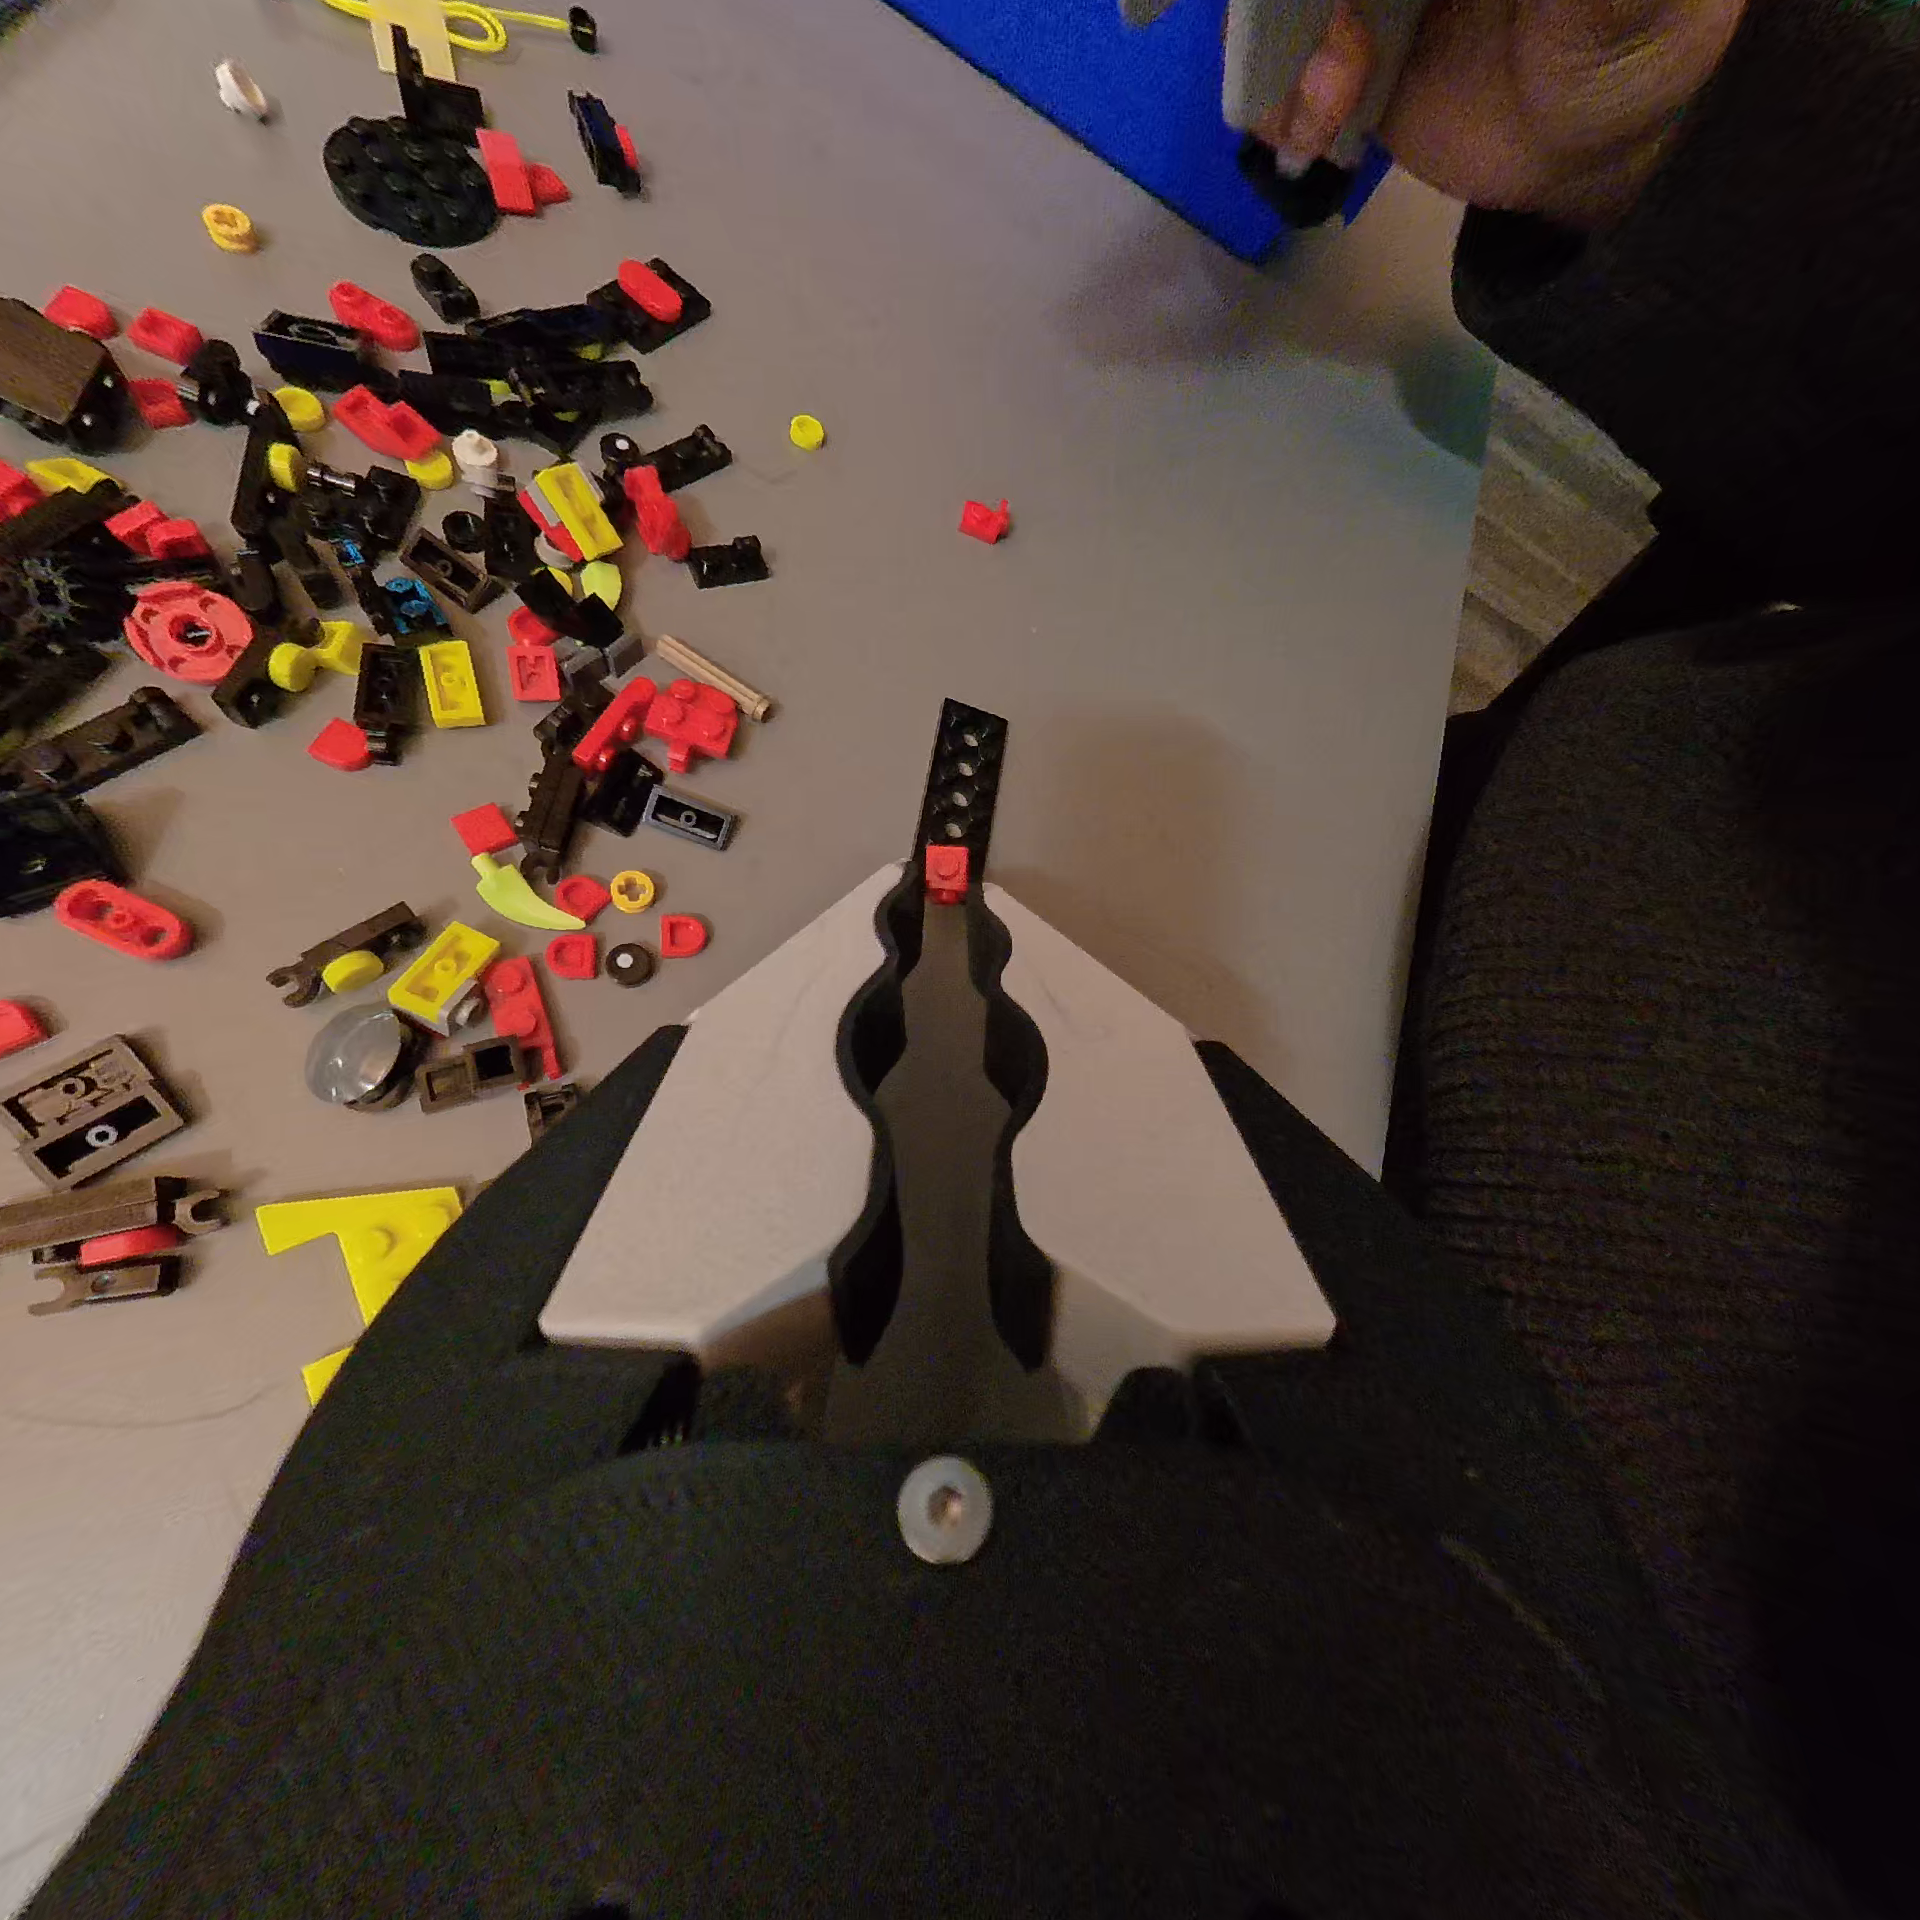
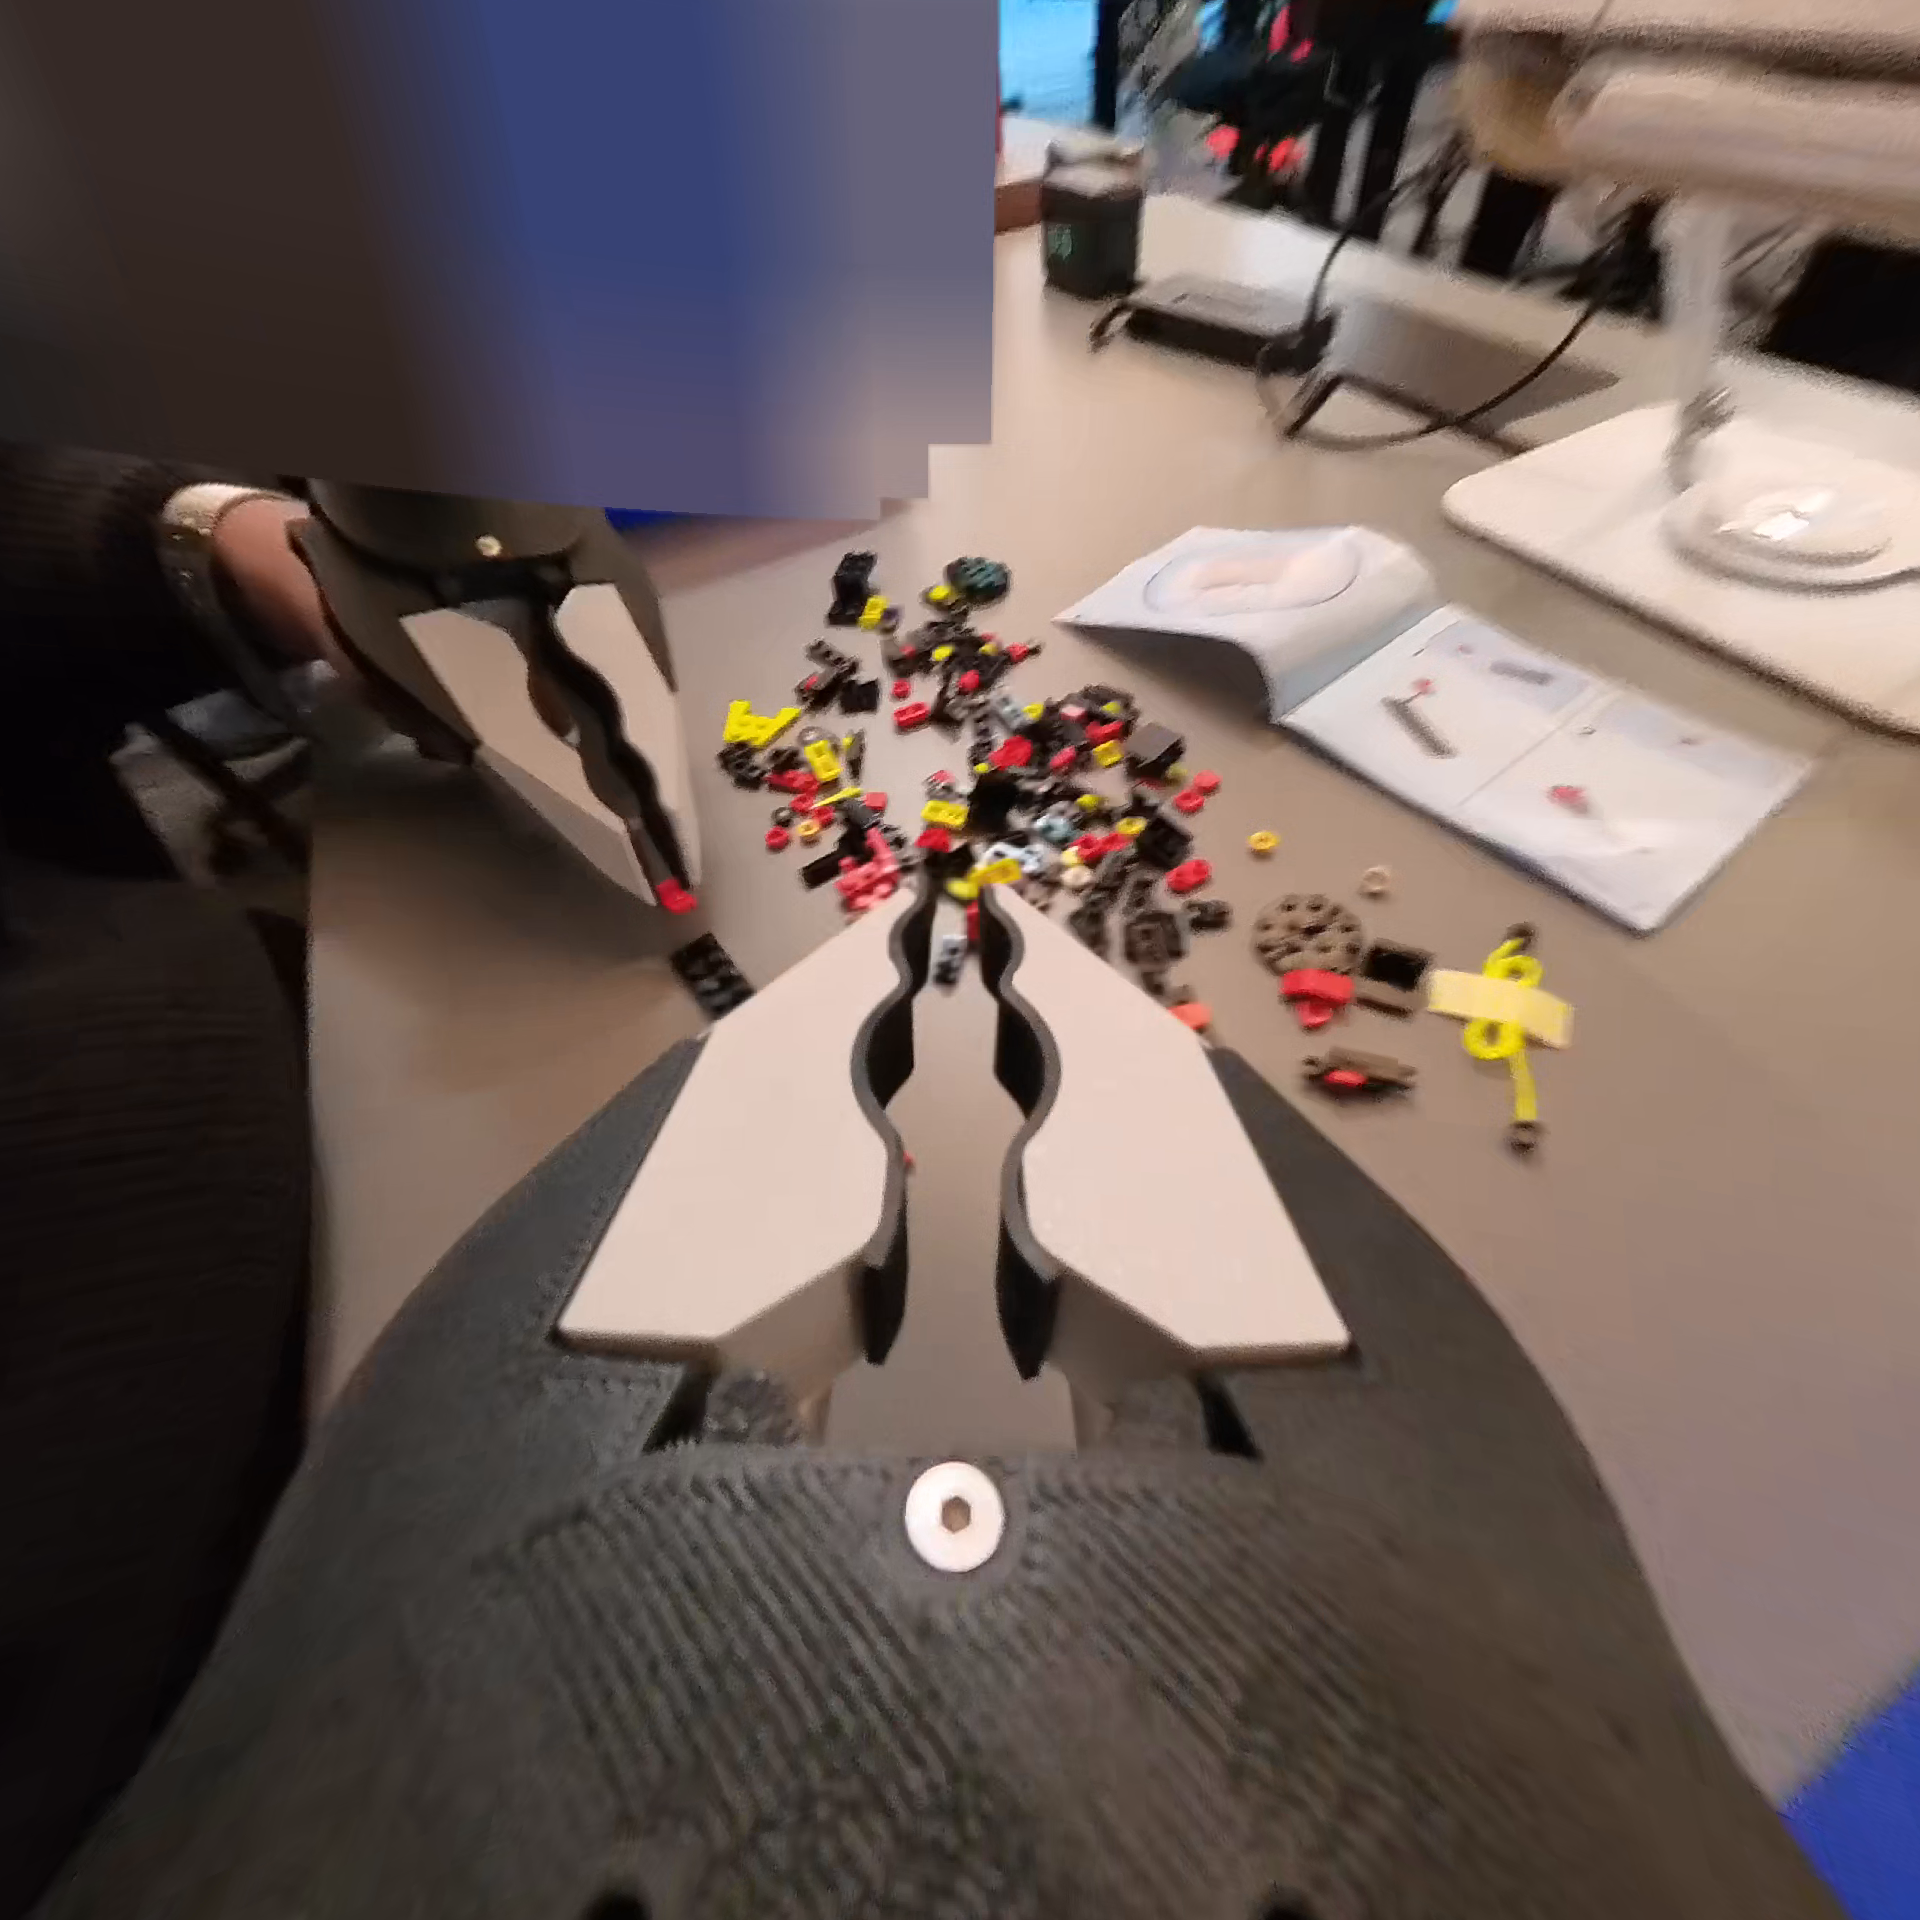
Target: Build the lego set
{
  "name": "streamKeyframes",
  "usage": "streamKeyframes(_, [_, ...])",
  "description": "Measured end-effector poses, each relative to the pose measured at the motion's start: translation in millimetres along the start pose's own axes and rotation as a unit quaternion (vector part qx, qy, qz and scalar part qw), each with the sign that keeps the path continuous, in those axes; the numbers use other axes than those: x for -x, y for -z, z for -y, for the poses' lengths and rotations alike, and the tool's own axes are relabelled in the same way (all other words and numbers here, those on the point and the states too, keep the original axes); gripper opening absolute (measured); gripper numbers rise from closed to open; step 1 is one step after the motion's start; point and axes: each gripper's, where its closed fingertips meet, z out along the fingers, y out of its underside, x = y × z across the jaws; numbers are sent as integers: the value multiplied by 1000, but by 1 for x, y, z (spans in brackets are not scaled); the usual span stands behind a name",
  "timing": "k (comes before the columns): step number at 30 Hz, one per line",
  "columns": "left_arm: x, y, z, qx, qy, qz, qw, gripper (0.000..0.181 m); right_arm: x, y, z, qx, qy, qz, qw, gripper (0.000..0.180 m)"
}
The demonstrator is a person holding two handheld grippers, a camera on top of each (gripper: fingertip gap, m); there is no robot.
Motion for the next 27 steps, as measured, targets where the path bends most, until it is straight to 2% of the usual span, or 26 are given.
streamKeyframes(1, [0, 0, 0, 0, 0, 0, 1000, 5, 5, -6, -6, 13, -14, 19, 1000, 10])
streamKeyframes(3, [0, -1, -1, 2, -1, 0, 1000, 5, 22, -21, -20, 53, -18, 54, 997, 17])
streamKeyframes(6, [0, -1, -1, 4, -1, 0, 1000, 5, 49, -41, -36, 105, 32, 81, 991, 20])
streamKeyframes(13, [0, -5, -2, 10, 0, 0, 1000, 5, 77, -65, -76, 206, 129, 84, 966, 20])
streamKeyframes(19, [1, -5, -5, 17, -1, 7, 1000, 5, 77, -62, -78, 208, 131, 90, 965, 10])
streamKeyframes(27, [-1, -6, -7, 22, -4, 5, 1000, 5, 75, -61, -80, 213, 134, 89, 964, 10])
